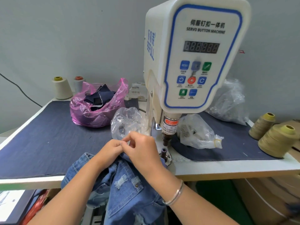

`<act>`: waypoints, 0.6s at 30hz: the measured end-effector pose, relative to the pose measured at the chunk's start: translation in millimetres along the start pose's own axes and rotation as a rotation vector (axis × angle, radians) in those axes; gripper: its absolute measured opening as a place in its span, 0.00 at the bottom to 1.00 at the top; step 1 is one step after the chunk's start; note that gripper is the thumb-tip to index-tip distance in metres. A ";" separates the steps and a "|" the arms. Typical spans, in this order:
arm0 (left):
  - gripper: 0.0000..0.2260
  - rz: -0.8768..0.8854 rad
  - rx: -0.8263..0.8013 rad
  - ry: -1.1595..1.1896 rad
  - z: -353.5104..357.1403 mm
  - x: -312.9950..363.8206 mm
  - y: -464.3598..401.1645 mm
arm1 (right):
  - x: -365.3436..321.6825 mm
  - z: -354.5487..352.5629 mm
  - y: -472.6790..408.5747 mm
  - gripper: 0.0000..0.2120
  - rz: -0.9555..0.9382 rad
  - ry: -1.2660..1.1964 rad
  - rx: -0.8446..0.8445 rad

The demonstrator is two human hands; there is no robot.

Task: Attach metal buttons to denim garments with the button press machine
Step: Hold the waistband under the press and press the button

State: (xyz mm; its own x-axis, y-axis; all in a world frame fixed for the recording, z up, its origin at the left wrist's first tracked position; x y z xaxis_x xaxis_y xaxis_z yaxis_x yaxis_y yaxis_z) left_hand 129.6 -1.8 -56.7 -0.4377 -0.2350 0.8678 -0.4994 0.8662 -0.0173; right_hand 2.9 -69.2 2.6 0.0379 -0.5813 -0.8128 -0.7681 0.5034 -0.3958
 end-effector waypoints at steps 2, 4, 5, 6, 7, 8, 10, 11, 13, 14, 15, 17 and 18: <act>0.15 0.009 -0.011 -0.002 0.3 -1.4 0.0 | 5.3 -26.8 29.9 0.03 0.035 -0.071 -0.007; 0.20 -0.009 -0.013 0.000 -0.7 -2.6 0.0 | 16.2 -56.4 48.1 0.05 0.123 -0.107 -0.014; 0.20 -0.014 -0.012 -0.003 -1.2 -3.1 0.0 | 23.6 -70.5 51.7 0.06 0.151 -0.105 0.010; 0.20 -0.017 -0.015 -0.007 -1.0 -2.7 0.4 | 31.0 -83.0 52.3 0.07 0.163 -0.096 0.046; 0.19 -0.020 -0.014 -0.013 -0.9 -3.1 0.4 | 37.9 -93.2 50.8 0.07 0.169 -0.093 0.074; 0.20 -0.024 -0.010 -0.019 -0.9 -2.6 0.5 | 43.5 -100.6 47.5 0.07 0.170 -0.097 0.081; 0.21 -0.029 -0.009 -0.030 -0.7 -1.7 0.7 | 51.7 -108.1 40.0 0.06 0.156 -0.096 0.045; 0.21 -0.032 -0.008 -0.037 -0.7 -1.5 0.8 | 54.5 -109.0 36.5 0.07 0.144 -0.090 0.019; 0.19 -0.040 0.001 -0.038 -0.9 -0.4 2.2 | 57.2 -107.2 30.7 0.10 0.122 -0.087 -0.023; 0.18 -0.043 0.003 -0.036 -1.0 0.5 2.8 | 58.2 -105.2 28.6 0.11 0.120 -0.092 -0.037; 0.17 -0.047 0.003 -0.036 -1.0 0.9 2.9 | 59.4 -103.2 27.0 0.12 0.122 -0.096 -0.046; 0.18 -0.050 0.002 -0.038 -0.9 2.2 3.0 | 62.2 -100.3 24.6 0.13 0.126 -0.083 -0.056; 0.19 -0.053 0.001 -0.037 -0.8 2.9 3.1 | 63.5 -99.8 23.7 0.11 0.125 -0.070 -0.060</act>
State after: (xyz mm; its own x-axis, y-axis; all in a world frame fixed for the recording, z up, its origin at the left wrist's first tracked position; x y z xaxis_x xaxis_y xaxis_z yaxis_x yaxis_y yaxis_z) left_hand 127.4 0.6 -53.9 -0.4377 -0.2965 0.8488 -0.5235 0.8516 0.0275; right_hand -76.7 -158.0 -15.7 -0.0175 -0.4700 -0.8825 -0.8064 0.5285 -0.2655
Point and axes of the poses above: each hand's wrist, its own y-axis away from the middle knuckle, its own z-axis out of the palm, x = y × z, the point moved 1 cm from there along -y, towards the middle knuckle, and after that the axes turned 12 degrees about -y, right-handed, at the moved point
